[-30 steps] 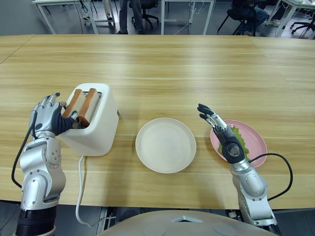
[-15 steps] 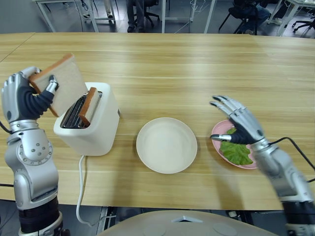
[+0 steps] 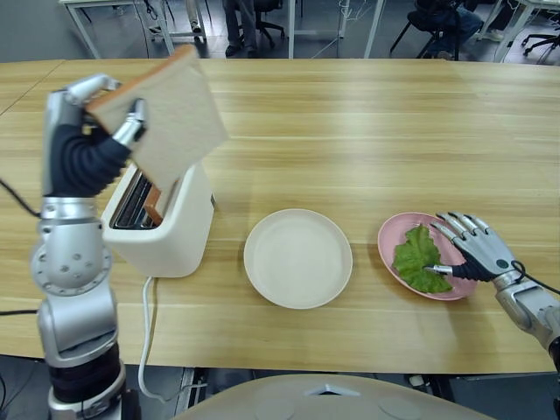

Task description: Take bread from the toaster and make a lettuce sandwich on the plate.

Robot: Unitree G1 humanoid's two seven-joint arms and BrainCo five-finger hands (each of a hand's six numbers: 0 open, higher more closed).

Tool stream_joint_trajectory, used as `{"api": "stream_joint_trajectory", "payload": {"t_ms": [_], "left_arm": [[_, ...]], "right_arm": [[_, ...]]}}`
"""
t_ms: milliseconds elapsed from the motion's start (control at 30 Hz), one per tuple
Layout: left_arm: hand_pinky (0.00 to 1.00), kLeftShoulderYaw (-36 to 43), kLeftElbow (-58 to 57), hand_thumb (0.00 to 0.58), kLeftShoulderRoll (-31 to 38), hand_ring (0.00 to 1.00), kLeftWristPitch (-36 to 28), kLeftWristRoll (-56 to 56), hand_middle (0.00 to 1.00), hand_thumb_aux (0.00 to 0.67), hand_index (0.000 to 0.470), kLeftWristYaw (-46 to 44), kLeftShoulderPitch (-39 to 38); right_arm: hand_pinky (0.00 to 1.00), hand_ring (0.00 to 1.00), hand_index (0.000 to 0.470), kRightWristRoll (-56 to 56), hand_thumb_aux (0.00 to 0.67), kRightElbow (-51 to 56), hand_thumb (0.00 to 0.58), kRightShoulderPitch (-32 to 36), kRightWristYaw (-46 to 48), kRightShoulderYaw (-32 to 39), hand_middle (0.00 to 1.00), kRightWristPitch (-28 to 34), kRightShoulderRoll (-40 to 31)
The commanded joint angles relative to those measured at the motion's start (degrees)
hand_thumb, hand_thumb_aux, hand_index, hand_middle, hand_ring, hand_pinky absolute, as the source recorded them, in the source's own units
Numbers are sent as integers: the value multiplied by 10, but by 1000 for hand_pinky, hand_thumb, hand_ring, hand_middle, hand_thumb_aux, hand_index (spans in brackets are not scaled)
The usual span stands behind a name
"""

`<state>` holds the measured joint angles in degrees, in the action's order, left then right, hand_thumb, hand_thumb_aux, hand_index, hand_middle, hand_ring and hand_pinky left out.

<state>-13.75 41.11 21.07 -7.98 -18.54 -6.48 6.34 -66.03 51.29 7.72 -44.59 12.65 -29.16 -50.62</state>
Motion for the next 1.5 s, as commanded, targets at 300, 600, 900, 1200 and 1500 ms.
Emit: {"api": "stream_joint_trajectory", "payload": {"t_ms": [300,600,900,1200,1500], "left_arm": [[1000,241,-139,580,-3,1000,-42,-25,1000,670,460,-115,-7],[1000,360,-345,580,0,1000,-17,-82,1000,670,460,-138,6],[741,420,-514,0,-21,741,47,-124,741,0,0,-105,38],[0,458,-530,0,-14,0,127,-254,0,0,0,43,80],[0,368,-319,0,11,0,81,-336,0,0,0,124,27]], "right_arm": [[0,0,460,16,670,115,580,58,-86,127,0,-13,9],[0,0,460,52,670,92,580,61,-113,150,0,-42,-7],[0,0,460,130,670,-94,580,28,-115,78,0,-80,-64],[0,0,460,202,670,-432,580,-66,33,-4,0,-70,-47],[0,0,460,216,670,-529,580,-75,171,13,0,-77,49]]}}
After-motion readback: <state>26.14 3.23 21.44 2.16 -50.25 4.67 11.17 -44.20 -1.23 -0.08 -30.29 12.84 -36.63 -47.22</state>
